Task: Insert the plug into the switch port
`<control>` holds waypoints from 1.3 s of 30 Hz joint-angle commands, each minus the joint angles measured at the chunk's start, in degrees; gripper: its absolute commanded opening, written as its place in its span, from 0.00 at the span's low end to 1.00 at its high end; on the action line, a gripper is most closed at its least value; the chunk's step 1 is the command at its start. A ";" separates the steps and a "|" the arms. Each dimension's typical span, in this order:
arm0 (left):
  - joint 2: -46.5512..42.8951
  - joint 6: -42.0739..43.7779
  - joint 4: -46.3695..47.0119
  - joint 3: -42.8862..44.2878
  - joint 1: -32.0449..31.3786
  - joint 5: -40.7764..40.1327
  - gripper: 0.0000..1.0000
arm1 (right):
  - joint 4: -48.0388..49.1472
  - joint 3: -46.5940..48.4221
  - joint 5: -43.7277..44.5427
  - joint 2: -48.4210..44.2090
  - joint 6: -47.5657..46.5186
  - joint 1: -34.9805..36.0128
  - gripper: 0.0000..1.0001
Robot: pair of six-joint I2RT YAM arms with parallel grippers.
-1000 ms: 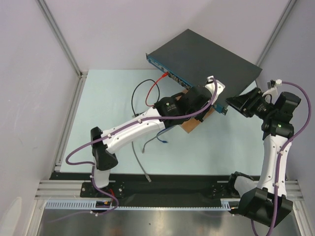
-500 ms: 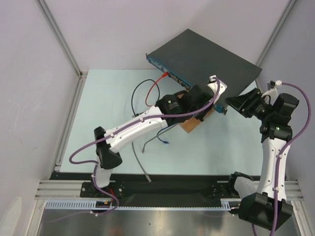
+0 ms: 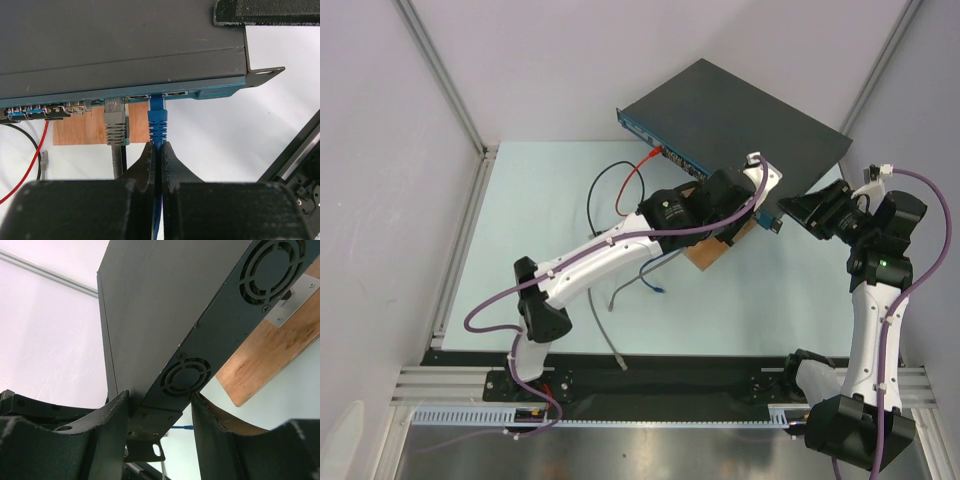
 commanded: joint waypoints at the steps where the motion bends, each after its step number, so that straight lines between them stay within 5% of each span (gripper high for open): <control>1: 4.39 1.50 20.93 5.79 3.60 0.41 0.00 | 1.35 -2.39 -7.09 1.86 -1.60 6.76 0.00; 15: 5.89 1.76 23.22 2.47 2.81 3.23 0.00 | 1.71 -2.39 -7.09 1.95 -1.51 7.56 0.00; 28: 5.20 4.03 27.51 8.79 4.13 3.14 0.00 | -0.23 -1.96 -7.35 1.77 -2.91 7.64 0.00; 39: 2.29 2.47 23.48 0.47 2.99 5.94 0.01 | -0.32 -0.90 -7.17 2.30 -3.44 7.03 0.00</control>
